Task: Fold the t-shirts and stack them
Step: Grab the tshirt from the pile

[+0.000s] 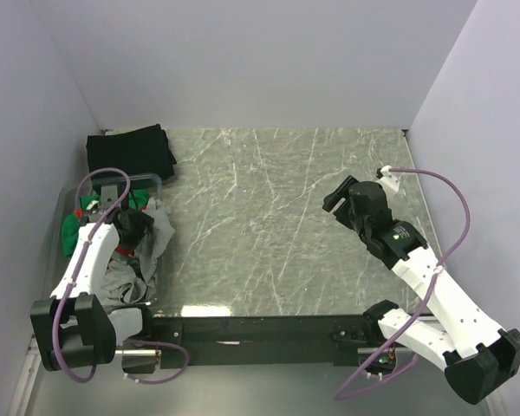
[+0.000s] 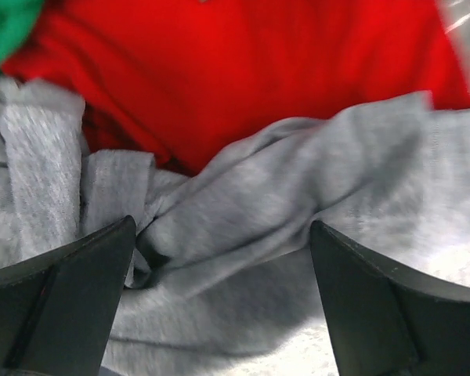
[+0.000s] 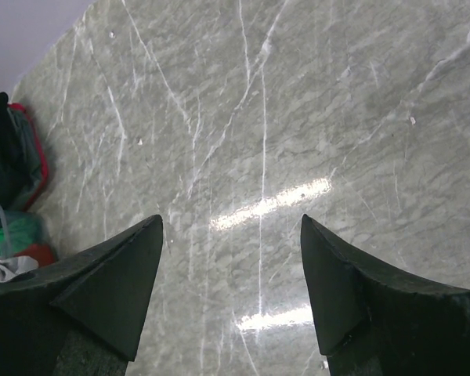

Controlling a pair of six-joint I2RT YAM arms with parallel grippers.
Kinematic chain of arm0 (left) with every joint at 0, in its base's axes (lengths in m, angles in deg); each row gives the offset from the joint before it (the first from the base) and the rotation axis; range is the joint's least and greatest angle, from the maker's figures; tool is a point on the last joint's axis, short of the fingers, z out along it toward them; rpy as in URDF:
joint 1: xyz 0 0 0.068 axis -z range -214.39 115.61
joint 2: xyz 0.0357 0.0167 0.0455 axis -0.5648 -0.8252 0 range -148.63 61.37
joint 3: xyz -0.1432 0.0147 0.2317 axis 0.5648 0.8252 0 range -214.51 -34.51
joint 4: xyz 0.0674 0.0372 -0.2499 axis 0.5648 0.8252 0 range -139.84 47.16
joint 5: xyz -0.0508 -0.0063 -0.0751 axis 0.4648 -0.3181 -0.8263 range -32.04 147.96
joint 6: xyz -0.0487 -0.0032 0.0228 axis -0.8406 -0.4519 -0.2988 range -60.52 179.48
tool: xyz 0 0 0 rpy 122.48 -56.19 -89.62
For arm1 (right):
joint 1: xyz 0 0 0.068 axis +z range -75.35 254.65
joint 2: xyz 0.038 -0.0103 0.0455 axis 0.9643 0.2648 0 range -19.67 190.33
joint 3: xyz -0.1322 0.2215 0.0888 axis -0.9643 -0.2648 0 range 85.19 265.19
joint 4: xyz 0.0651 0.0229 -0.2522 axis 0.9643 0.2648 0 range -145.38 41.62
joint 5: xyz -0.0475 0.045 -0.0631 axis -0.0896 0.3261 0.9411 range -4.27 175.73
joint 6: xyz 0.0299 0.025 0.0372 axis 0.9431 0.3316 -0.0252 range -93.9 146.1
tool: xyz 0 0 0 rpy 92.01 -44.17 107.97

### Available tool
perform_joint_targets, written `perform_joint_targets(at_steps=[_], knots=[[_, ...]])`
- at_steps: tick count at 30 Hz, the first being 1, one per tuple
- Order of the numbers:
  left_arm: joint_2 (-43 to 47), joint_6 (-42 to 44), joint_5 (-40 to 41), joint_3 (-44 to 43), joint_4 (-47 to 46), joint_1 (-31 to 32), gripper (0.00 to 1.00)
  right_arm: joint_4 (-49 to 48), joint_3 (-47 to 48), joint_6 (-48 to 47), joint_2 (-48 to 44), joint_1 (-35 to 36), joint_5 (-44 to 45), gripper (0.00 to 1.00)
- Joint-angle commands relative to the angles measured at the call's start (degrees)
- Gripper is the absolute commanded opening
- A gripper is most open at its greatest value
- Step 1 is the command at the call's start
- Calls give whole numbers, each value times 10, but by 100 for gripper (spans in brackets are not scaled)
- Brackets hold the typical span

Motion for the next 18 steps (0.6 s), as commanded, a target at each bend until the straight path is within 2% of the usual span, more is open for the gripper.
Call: perform_joint_targets(at_steps=[1,3,5,8,9,11,12,13,14,18], knots=[[1,-20,-51,31,-31,-9,99,6,12,-16,5,-4,18,77],[2,-23,-71,52,-44,-12,99,7,15,-22,9,-3,17,77],[3,-23,-84,61,-60,-13,92,7,16,-28,10,-3,18,77],[5,-24,-102,78,-74,-13,67,6,16,-35,11,-4,18,77],[5,-25,-105,79,-75,-14,52,4,17,-36,12,-4,19,77],[10,-28,-109,81,-72,-16,37,5,19,-41,13,-4,21,77],[18,-33,-108,80,-69,-15,16,4,20,-43,15,-4,21,77],[23,-35,-107,78,-66,-16,3,3,20,-44,16,-5,21,77],[29,-38,-106,69,-53,-17,0,1,21,-47,16,-5,21,77],[69,-53,-89,8,-8,-17,0,-5,25,-54,21,-9,21,77]])
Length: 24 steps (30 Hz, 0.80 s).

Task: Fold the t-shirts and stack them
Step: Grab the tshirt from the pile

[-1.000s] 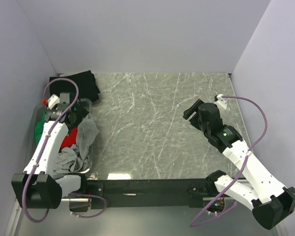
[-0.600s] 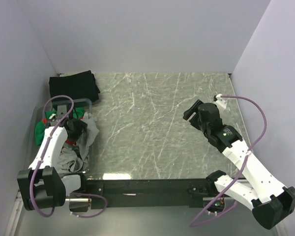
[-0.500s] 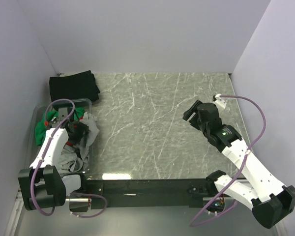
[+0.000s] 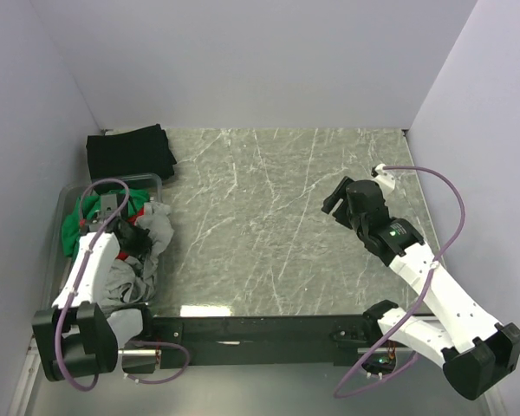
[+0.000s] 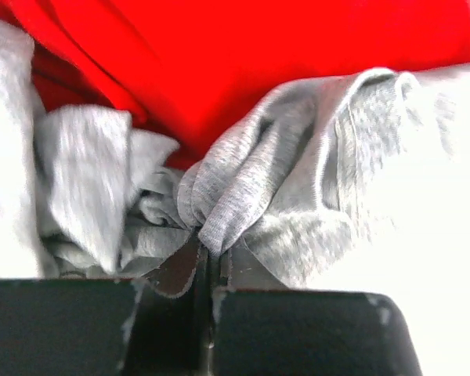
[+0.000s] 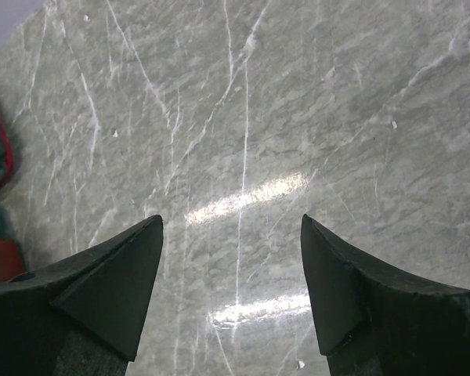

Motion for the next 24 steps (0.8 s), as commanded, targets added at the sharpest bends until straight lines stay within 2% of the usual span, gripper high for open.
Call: perform_joint_targets(at_steps=[1,4,6,11,14,15,18,19,22,24], knots=[[51,-17,14,-79,35,-1,0,-9,27,-17,5,-7,20,77],[88,-10,74,-169,52,-1,0,-18,35,-26,12,-10,19,77],[119,14,98,-226,24,-1,0,-28,40,-30,20,-11,15,77],[188,81,111,-270,-120,-1,0,-41,55,-41,45,-16,14,77],[182,168,58,-313,-209,-1,0,-50,67,-49,54,-19,14,77],[174,179,10,-326,-227,-1,0,-51,73,-51,54,-21,15,77],[131,207,-63,-393,-285,-1,0,-57,84,-58,56,-24,21,77],[118,208,-113,-432,-297,0,0,-57,86,-59,58,-25,22,77],[62,201,-192,-492,-333,12,0,-61,91,-59,56,-31,26,77],[26,193,-215,-550,-356,24,0,-63,93,-59,55,-33,27,77]])
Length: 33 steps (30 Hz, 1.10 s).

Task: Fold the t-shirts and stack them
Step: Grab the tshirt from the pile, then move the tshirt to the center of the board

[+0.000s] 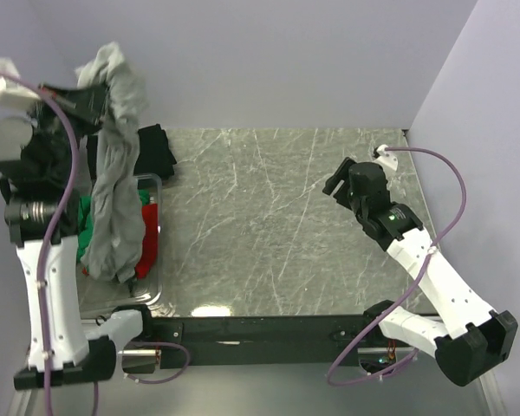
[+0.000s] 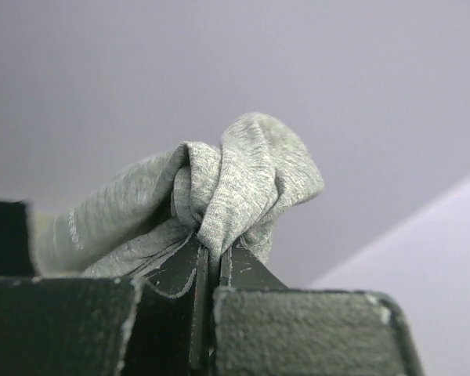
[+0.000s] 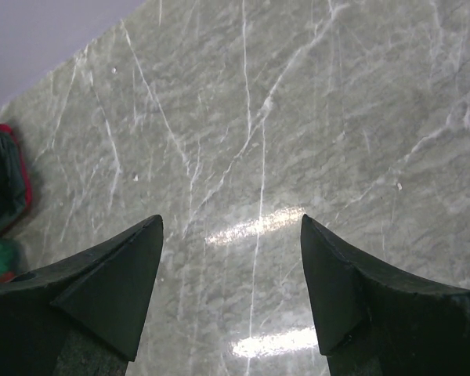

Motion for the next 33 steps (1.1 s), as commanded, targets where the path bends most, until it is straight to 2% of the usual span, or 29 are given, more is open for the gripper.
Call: perform_joint_targets(at_steps=[1,5,8,15,18,19,20,22,23,24,26,30,33], knots=[[-45,15,-115,-110,-111,34,0,-24,25,-7,-5,-11,20,77],[-119,20,-121,-217,-112,112,1,-12,30,-5,-16,-18,34,77],[-150,0,-127,-251,-134,174,0,-7,29,-2,-30,-25,43,77],[-208,-7,-120,-231,-161,304,1,25,18,9,-65,-42,71,77],[-240,6,-121,-180,-137,327,0,44,8,18,-87,-47,82,77],[-252,7,-121,-155,-126,328,4,48,3,21,-97,-48,84,77],[-280,8,-122,-142,-101,331,24,59,-4,26,-103,-48,85,77],[-312,12,-124,-103,-77,331,54,73,-12,31,-114,-48,83,78],[-347,22,-117,-92,-44,332,81,77,-22,33,-117,-48,76,78],[-365,28,-111,-78,-28,333,88,82,-26,36,-118,-49,73,78],[-408,48,-85,-81,16,332,99,97,-35,39,-114,-49,65,78],[-441,66,-3,-79,135,331,99,101,-51,28,-93,-49,9,78],[-442,67,32,-32,164,325,99,75,-62,6,-69,-49,-48,78]])
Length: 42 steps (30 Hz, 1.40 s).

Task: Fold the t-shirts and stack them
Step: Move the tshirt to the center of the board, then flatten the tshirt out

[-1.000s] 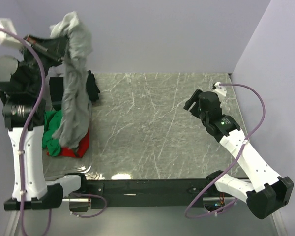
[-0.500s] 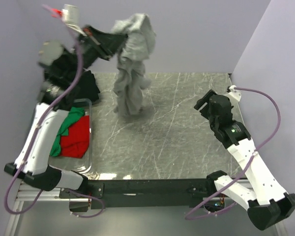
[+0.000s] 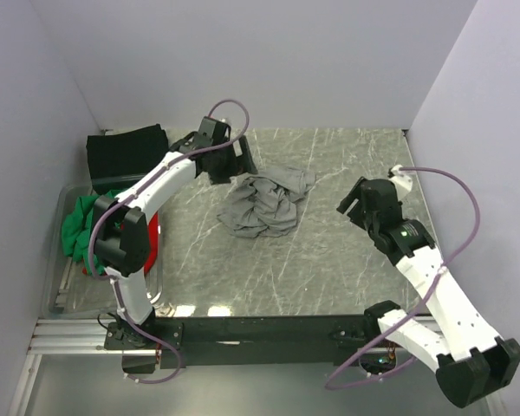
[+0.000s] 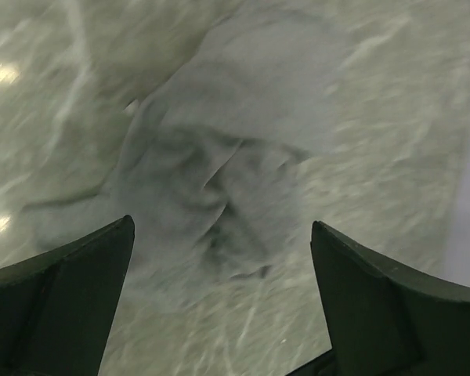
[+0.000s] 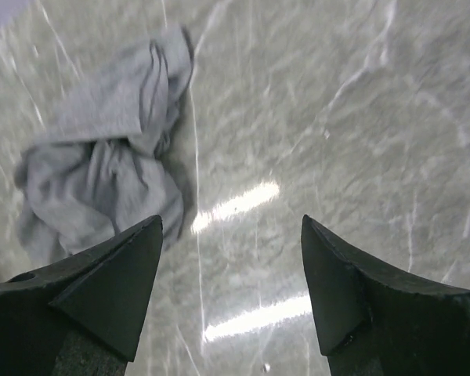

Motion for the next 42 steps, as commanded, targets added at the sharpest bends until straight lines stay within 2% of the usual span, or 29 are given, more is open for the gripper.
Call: perform_joint_targets(at_steps=[1,6,13,18,19,22,31,39,42], knots=[[48,22,58,29,50,-7,99,-32,-7,-25,27,-3,-79,78],[57,9,48,126,27,-21,95,-73,4,-54,120,-4,-169,77],[51,12,28,169,18,-43,88,-151,71,-64,263,-3,-270,73],[54,8,7,207,6,-69,81,-177,130,-71,374,-4,-299,67],[54,9,1,211,3,-71,76,-180,151,-71,387,-5,-301,66],[54,7,-16,231,-10,-79,70,-185,186,-76,431,-6,-301,61],[-1,29,-34,204,-2,-84,66,-183,270,-84,541,-21,-314,53],[-42,40,-53,175,1,-84,62,-172,324,-93,609,-35,-314,52],[-50,43,-57,171,0,-84,55,-175,335,-98,624,-36,-325,51]])
